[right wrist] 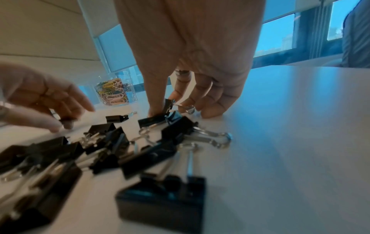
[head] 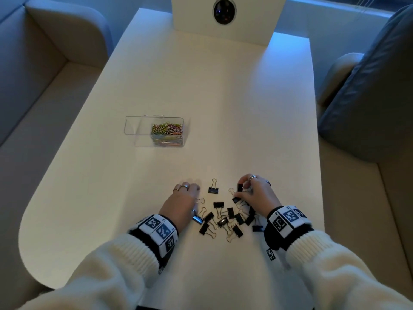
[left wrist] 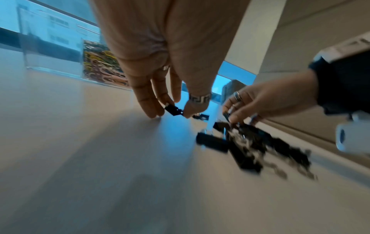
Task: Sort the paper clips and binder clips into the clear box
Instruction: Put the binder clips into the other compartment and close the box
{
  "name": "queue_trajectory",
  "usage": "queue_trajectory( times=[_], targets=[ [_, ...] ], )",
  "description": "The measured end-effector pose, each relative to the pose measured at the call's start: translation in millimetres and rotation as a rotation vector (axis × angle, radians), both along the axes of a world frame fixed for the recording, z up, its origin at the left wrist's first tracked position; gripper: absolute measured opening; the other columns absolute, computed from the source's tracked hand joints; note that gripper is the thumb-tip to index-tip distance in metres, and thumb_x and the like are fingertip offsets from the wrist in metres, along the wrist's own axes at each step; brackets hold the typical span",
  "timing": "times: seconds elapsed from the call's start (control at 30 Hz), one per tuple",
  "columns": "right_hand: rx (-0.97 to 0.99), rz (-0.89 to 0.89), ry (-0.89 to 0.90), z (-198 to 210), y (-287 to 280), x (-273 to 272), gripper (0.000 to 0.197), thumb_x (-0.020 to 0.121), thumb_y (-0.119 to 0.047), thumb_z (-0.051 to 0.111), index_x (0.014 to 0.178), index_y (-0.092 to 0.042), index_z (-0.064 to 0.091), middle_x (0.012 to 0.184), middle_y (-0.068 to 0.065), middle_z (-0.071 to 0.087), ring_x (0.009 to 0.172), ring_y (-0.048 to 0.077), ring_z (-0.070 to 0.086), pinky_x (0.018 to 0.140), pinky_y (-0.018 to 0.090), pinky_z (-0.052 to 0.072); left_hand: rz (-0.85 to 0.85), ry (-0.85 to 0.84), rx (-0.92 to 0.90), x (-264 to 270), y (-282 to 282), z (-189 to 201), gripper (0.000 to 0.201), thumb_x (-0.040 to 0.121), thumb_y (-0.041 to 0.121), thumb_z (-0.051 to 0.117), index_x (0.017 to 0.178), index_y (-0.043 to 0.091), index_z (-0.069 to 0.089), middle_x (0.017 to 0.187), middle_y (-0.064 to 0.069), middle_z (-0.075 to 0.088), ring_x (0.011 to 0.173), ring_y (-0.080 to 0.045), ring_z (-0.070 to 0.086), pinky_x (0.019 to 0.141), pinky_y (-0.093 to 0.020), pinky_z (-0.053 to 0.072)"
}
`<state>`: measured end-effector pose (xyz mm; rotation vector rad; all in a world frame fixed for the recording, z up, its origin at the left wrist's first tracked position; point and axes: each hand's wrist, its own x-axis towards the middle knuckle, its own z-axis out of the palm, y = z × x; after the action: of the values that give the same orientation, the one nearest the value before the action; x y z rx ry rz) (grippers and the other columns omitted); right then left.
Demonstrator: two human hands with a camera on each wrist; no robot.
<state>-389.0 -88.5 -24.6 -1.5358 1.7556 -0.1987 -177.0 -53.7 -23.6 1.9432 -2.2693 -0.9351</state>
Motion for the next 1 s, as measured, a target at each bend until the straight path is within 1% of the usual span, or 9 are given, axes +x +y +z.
queue_trajectory(
  times=[0.1,0.2,0.33,0.43,0.53,0.7,0.77,0.87,1.0],
  targets=[
    [-0.084,0.009,0.032,1,4,-5,0.018,0.08,-0.024,0.067,0.092,-0.02,0.054,0.084,-0.003,0.059,0.095,0.012,0.043,0.082,0.025,0.038,0.196,0.224,0.053,10,-5,10,0.052,0.084,0.012,0.061,0.131,0.011,0.038,0.114,-0.005,0.048,0.098,-0.015,0.049,0.089,-0.024,0.043],
    [-0.157,-0.009,0.007,11,6,-2,0.011,0.082,-0.022,0.064,0.089,-0.021,0.056,0.076,-0.009,0.054,0.089,0.012,0.044,0.074,0.024,0.036,0.38,0.406,0.13,23,-10,16,0.039,0.078,0.002,0.065,0.113,0.014,0.053,0.1,-0.004,0.046,0.088,-0.017,0.05,0.086,-0.026,0.047],
    [-0.23,0.062,-0.211,46,12,29,0.017,0.079,-0.023,0.068,0.085,-0.029,0.054,0.076,-0.011,0.054,0.075,0.008,0.046,0.07,0.017,0.038,0.689,0.953,0.504,23,-11,28,0.026,0.084,-0.013,0.05,0.092,0.01,0.06,0.096,-0.01,0.05,0.08,-0.017,0.056,0.072,-0.023,0.057],
    [-0.32,0.172,-0.311,68,20,64,0.019,0.076,-0.023,0.071,0.083,-0.03,0.055,0.077,-0.019,0.054,0.072,0.002,0.046,0.068,0.011,0.037,0.843,1.366,0.798,22,-14,40,0.027,0.087,-0.004,0.039,0.101,-0.002,0.062,0.095,-0.014,0.057,0.08,-0.019,0.059,0.078,-0.031,0.055],
    [-0.396,0.293,-0.281,77,21,90,0.012,0.077,-0.023,0.07,0.086,-0.017,0.064,0.07,-0.028,0.048,0.075,-0.004,0.042,0.078,0.021,0.036,0.873,1.655,0.999,23,-17,51,0.043,0.089,0.015,0.031,0.091,-0.005,0.07,0.082,-0.015,0.067,0.063,-0.019,0.066,0.065,-0.032,0.059],
    [-0.527,0.13,-0.29,72,4,89,0.009,0.085,-0.027,0.061,0.093,-0.022,0.063,0.087,-0.017,0.059,0.078,-0.004,0.046,0.07,0.012,0.038,0.976,1.553,0.89,31,-25,48,0.042,0.095,0.017,0.033,0.094,-0.007,0.067,0.091,-0.02,0.067,0.075,-0.026,0.07,0.068,-0.034,0.06],
    [-0.419,0.03,-0.23,61,-7,78,0.008,0.089,-0.03,0.055,0.094,-0.025,0.058,0.091,-0.008,0.058,0.076,0.002,0.05,0.07,0.016,0.042,0.992,1.515,0.882,38,-27,47,0.047,0.095,0.017,0.032,0.084,-0.006,0.072,0.086,-0.02,0.069,0.072,-0.027,0.07,0.063,-0.032,0.06],
    [-0.078,0.092,0.083,35,-15,65,0.025,0.087,-0.045,0.053,0.104,-0.026,0.051,0.105,-0.002,0.048,0.086,0.012,0.055,0.079,0.03,0.049,0.994,1.514,0.878,45,-30,51,0.046,0.095,0.016,0.032,0.086,-0.006,0.071,0.089,-0.02,0.071,0.076,-0.028,0.071,0.068,-0.035,0.059],
    [0.106,0.198,0.291,15,-12,76,0.041,0.079,-0.053,0.058,0.107,-0.026,0.044,0.106,-0.003,0.04,0.084,0.016,0.056,0.072,0.029,0.05,0.997,1.507,0.857,53,-40,56,0.04,0.097,0.016,0.031,0.097,-0.006,0.064,0.09,-0.02,0.071,0.078,-0.029,0.071,0.072,-0.035,0.057]
  ],
)
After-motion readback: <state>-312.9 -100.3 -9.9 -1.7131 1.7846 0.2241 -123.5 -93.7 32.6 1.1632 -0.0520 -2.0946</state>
